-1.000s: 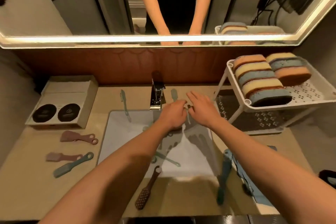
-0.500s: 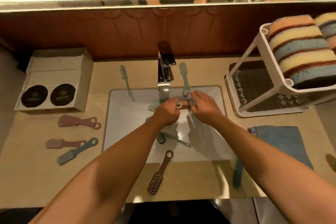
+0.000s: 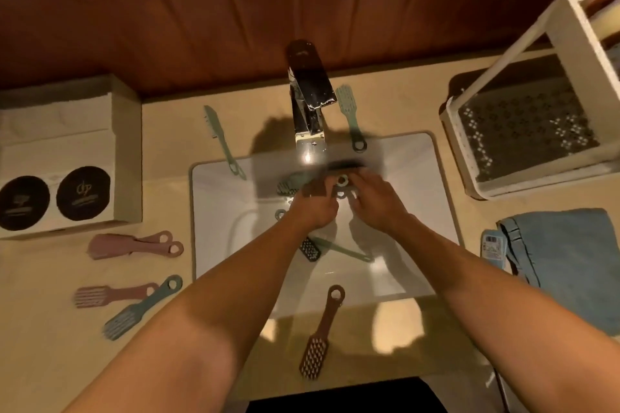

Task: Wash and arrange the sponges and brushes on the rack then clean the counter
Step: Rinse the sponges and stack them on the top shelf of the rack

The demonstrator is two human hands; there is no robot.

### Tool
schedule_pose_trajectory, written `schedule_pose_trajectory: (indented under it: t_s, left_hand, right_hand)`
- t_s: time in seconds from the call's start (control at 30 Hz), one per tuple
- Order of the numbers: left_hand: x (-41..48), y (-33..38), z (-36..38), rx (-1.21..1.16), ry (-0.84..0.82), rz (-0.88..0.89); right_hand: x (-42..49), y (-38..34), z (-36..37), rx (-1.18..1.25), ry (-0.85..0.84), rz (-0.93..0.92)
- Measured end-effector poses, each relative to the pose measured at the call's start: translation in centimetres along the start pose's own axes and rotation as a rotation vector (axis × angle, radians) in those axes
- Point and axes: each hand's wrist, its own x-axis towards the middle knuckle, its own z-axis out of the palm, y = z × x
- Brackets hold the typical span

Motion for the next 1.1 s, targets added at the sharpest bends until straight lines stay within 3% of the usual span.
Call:
schedule_pose_trajectory:
  t_s: [0.27, 0.37, 0.5, 0.67, 0.83, 1.1]
  left_hand:
    - [1.8, -1.3, 1.0, 0.021, 0.05, 0.01]
    - [1.9, -1.1, 1.4, 0.059, -0.012, -0.044]
    - [1.5, -0.8, 2.1, 0.032, -0.2, -0.242]
    - [1.0, -1.1, 3.1, 0.047, -0.284, -0.206]
    - [0.9, -1.3, 3.6, 0.042, -0.297, -0.207]
    - [0.1, -0.1, 2.5, 0.016, -0.295, -0.25]
  right_hand:
    - [2.3, 0.2, 1.9, 0.088, 0.094, 0.005]
    - [2.0, 0.8, 2.7, -0.032, 0.051, 0.019]
    - [1.3, 1.4, 4.0, -0.154, -0.025, 0.039]
    - [-0.6, 1.4, 5.2, -0.194, 0.039, 0.091]
    - [-0.1, 1.2, 5.2, -0.007, -0.11, 0.153]
    - [-3.6, 0.1, 4.2, 0.319, -0.082, 0.336]
